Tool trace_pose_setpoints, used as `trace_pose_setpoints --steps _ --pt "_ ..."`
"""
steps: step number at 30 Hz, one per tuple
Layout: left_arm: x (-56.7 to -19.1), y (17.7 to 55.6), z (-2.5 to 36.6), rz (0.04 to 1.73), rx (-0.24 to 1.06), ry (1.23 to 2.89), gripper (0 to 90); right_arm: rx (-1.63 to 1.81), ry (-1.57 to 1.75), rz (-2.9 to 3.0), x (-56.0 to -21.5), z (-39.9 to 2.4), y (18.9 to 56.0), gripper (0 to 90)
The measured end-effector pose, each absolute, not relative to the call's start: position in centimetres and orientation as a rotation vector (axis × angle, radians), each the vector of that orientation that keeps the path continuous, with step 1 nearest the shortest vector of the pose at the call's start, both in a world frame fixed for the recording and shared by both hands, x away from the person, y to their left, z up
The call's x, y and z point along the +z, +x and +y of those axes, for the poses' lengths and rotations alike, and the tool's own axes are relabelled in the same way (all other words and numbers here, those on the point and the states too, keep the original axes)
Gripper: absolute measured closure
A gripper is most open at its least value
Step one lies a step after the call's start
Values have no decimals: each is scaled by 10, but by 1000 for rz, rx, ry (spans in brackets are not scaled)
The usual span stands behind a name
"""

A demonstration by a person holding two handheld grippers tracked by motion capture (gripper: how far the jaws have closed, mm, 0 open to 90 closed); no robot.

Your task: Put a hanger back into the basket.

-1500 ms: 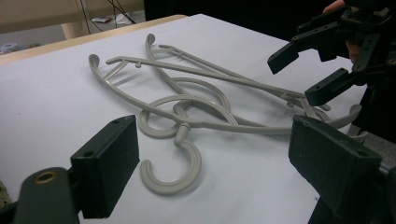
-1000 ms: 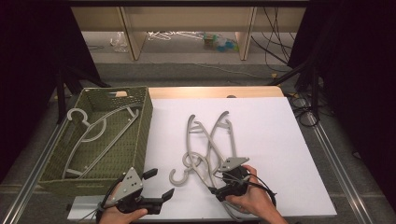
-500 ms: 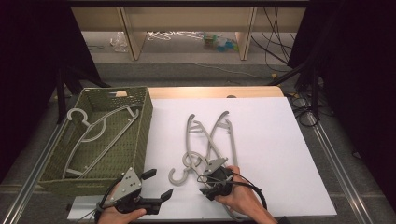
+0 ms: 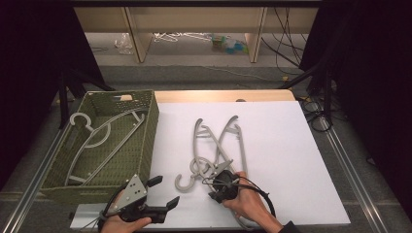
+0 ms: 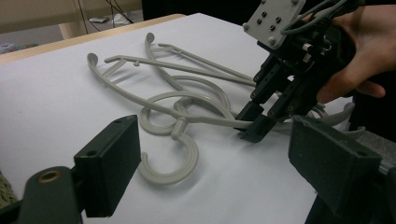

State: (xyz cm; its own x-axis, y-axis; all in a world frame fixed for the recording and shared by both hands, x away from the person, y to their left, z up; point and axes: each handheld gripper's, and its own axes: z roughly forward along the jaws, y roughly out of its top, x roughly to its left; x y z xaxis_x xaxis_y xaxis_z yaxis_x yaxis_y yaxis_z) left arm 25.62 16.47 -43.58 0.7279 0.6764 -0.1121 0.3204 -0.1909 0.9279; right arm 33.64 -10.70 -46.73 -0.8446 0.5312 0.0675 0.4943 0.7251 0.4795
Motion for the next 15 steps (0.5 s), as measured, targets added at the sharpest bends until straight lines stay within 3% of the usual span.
trace_pose_setpoints --steps 9,15 --pt "-431 259 172 782 443 1754 187 797 757 2910 -441 -124 334 816" --pt "-429 261 176 778 460 1768 202 752 552 2976 -428 -139 330 819"
